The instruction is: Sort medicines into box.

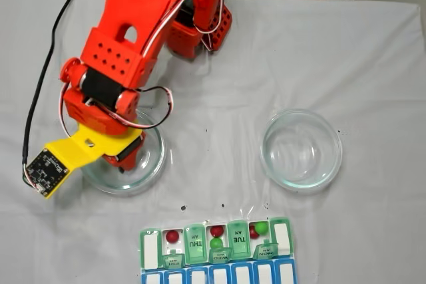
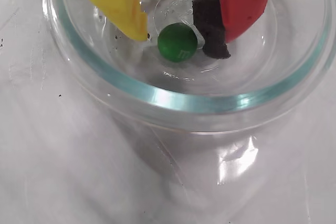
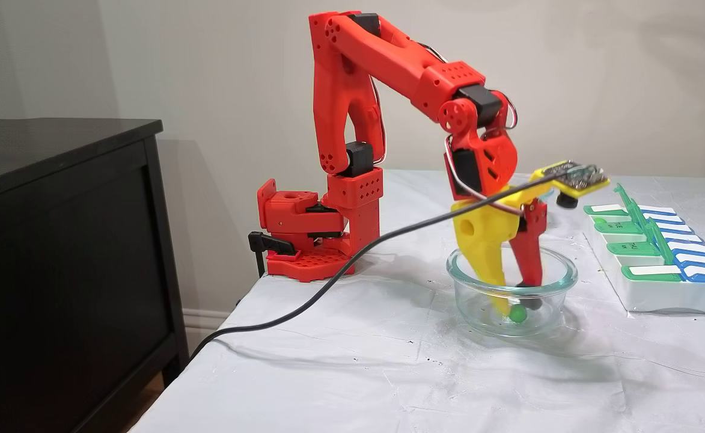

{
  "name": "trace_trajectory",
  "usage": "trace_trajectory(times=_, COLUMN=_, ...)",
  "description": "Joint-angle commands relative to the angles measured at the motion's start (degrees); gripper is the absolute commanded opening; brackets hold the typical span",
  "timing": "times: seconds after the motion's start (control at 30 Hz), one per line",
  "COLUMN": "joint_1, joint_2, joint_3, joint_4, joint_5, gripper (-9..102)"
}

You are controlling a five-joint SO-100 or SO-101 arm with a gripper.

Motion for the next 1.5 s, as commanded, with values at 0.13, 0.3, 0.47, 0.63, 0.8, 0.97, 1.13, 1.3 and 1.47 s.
trace_trajectory(times=0.13, joint_1=-1.0, joint_2=-1.4, joint_3=-2.6, joint_4=-1.2, joint_5=1.2, gripper=18)
trace_trajectory(times=0.3, joint_1=-1.8, joint_2=-3.2, joint_3=-3.6, joint_4=-3.3, joint_5=2.8, gripper=18)
trace_trajectory(times=0.47, joint_1=-1.8, joint_2=-3.4, joint_3=-3.7, joint_4=-4.7, joint_5=3.5, gripper=18)
trace_trajectory(times=0.63, joint_1=-2.0, joint_2=-4.2, joint_3=-4.0, joint_4=-3.0, joint_5=1.8, gripper=16)
trace_trajectory(times=0.8, joint_1=-2.2, joint_2=-5.2, joint_3=-5.0, joint_4=-0.4, joint_5=0.5, gripper=17)
trace_trajectory(times=0.97, joint_1=-2.0, joint_2=-6.4, joint_3=-6.9, joint_4=2.8, joint_5=-1.0, gripper=18)
trace_trajectory(times=1.13, joint_1=-1.8, joint_2=-7.3, joint_3=-8.4, joint_4=5.0, joint_5=-1.8, gripper=19)
trace_trajectory(times=1.3, joint_1=-1.6, joint_2=-8.3, joint_3=-10.3, joint_4=7.5, joint_5=-3.0, gripper=18)
trace_trajectory(times=1.47, joint_1=-1.3, joint_2=-8.9, joint_3=-11.3, joint_4=8.8, joint_5=-3.6, gripper=12)
